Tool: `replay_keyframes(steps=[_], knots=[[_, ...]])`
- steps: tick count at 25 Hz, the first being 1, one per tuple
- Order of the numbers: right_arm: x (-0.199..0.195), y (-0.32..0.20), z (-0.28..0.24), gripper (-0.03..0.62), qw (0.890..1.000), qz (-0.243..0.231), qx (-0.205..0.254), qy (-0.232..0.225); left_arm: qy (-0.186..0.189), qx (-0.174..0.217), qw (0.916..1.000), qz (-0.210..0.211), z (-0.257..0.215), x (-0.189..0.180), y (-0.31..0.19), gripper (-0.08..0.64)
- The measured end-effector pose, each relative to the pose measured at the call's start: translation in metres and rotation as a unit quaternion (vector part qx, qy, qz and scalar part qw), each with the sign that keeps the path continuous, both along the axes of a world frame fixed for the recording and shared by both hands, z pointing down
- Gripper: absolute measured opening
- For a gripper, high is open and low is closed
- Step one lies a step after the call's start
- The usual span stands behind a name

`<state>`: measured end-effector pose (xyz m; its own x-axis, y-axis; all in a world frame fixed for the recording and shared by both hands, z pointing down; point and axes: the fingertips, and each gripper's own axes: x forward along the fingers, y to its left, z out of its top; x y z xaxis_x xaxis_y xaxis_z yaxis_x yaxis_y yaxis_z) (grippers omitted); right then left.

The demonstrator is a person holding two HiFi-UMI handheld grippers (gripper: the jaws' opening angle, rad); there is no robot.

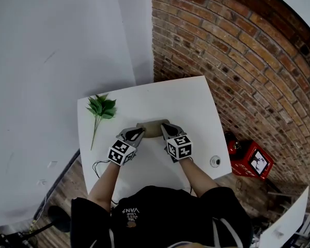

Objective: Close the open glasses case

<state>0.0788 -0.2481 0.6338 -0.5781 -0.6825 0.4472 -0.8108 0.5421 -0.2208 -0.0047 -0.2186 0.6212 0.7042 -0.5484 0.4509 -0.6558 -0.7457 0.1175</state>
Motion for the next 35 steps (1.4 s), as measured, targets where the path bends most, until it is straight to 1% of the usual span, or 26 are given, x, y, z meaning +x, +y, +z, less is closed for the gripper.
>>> replay_keyframes(steps=[2, 5, 8, 12, 15, 16, 22, 27, 31, 35], knots=[[0.0, 0.0, 0.0, 0.0, 1.0, 0.001, 0.002, 0.001, -0.004, 0.004, 0.9998, -0.02, 0.004, 0.0, -0.005, 0.017], [0.0, 0.001, 0.0, 0.0, 1.0, 0.0, 0.004, 0.009, -0.017, -0.004, 0.9992, -0.035, 0.014, 0.001, -0.007, 0.011], [-0.001, 0.001, 0.0, 0.0, 1.0, -0.003, 0.002, 0.009, -0.026, -0.01, 0.999, -0.036, 0.021, 0.002, -0.006, 0.011], [-0.001, 0.0, 0.0, 0.0, 1.0, -0.002, 0.004, 0.01, -0.018, -0.021, 0.9987, -0.044, 0.023, 0.001, -0.008, 0.011], [0.0, 0.001, 0.001, 0.0, 1.0, 0.002, 0.004, 0.01, -0.043, -0.013, 0.9982, -0.04, 0.024, 0.003, -0.006, 0.011], [0.0, 0.001, 0.001, 0.0, 1.0, 0.003, 0.002, 0.01, -0.045, -0.012, 0.998, -0.042, 0.024, 0.003, -0.006, 0.011], [-0.001, 0.001, 0.002, 0.0, 1.0, 0.002, -0.006, 0.017, -0.028, -0.026, 0.9981, -0.049, 0.026, 0.002, -0.007, 0.011], [-0.001, 0.0, 0.0, 0.0, 1.0, 0.014, -0.018, 0.004, -0.013, -0.025, 0.9976, -0.064, 0.023, 0.0, -0.007, 0.011], [0.0, 0.001, -0.001, 0.0, 0.999, 0.035, -0.016, 0.009, -0.015, -0.028, 0.9976, -0.062, 0.023, 0.0, -0.005, 0.011], [0.003, 0.004, -0.007, 0.0, 0.998, 0.065, -0.006, -0.004, -0.007, -0.029, 0.9977, -0.061, 0.019, -0.005, 0.0, 0.009]])
